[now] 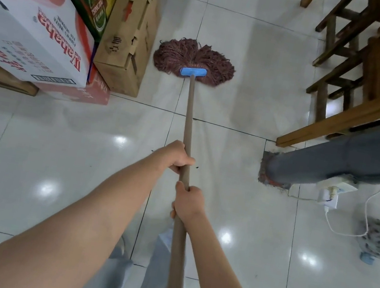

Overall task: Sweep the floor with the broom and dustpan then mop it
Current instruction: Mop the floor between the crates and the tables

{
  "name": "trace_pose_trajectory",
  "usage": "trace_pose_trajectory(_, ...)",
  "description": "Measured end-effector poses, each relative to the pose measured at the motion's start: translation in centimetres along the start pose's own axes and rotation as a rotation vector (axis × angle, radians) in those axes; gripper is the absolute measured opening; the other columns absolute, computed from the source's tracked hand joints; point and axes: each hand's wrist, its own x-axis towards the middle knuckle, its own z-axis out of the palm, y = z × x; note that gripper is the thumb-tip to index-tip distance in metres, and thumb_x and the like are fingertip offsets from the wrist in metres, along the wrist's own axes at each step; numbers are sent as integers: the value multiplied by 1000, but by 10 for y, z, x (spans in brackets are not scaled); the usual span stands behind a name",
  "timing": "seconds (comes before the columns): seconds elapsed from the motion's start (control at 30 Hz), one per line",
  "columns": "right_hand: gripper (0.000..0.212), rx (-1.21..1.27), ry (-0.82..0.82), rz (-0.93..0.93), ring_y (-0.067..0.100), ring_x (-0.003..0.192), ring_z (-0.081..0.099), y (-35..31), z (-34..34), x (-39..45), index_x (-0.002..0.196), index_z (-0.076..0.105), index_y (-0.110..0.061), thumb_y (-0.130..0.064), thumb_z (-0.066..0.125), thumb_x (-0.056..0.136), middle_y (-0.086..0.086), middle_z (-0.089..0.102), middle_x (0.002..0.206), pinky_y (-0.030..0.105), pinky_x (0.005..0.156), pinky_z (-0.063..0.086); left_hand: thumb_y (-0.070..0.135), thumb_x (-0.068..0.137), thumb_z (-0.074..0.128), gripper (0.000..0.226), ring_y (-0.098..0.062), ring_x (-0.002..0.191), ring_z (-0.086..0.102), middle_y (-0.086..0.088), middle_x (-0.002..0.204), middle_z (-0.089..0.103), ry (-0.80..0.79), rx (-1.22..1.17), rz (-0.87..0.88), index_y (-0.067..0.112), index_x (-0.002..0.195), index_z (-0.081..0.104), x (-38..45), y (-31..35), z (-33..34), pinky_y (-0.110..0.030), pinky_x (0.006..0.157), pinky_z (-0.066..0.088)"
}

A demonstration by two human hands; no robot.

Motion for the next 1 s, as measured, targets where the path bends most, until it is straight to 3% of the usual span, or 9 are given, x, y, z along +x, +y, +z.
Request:
trace_pose_trajectory(0.17,26,48,-30,8,16,34,46,-40,-27,19,78,40,-11,-29,43,96,6,48,65,25,44,42,16,79,63,39,-28,83,72,-16,97,71,36,29,-10,0,113,54,12,46,-11,-39,82,58)
trace_pose_trajectory(0.3,25,40,-58,16,18,38,46,-53,-49,27,79,42,-11,-29,43,96,6,47,65,24,45,42,19,84,60,29,-25,79,72,-12,97,72,75,76,-40,4,108,53,13,70,-6,-29,66,55)
trace_pose_trajectory(0.43,27,12,-73,25,18,40,45,-48,-65,30,75,41,-11,-27,42,96,6,47,63,25,46,43,15,81,61,35,-27,83,72,-15,96,69,86,25,-42,0,111,53,20,73,8,-37,82,58)
trace_pose_trajectory(0.53,28,-13,-59,-6,19,39,46,-40,-76,32,74,40,-10,-27,42,96,6,48,62,25,45,42,13,81,62,32,-28,83,71,-16,96,68,95,-3,-12,-1,108,54,21,73,20,-37,80,59)
trace_pose_trajectory(0.73,27,-25,-33,-16,18,38,46,-7,-66,18,75,42,-10,-27,42,96,7,49,62,26,46,42,13,80,63,32,-31,85,70,-15,97,66,88,0,8,-1,107,53,10,46,36,-41,81,59)
trace_pose_trajectory(0.87,28,-48,-8,-37,16,35,47,17,-36,0,75,41,-10,-28,40,97,7,50,63,24,44,41,11,81,63,26,-31,87,70,-16,97,66,71,28,15,-1,103,55,-2,13,33,-40,81,58)
trace_pose_trajectory(1.0,28,-26,41,-34,17,36,47,41,4,-21,73,41,-11,-28,40,96,8,51,65,26,47,44,13,81,65,34,-31,88,69,-16,100,65,42,54,34,-1,110,53,-20,-26,26,-41,81,58)
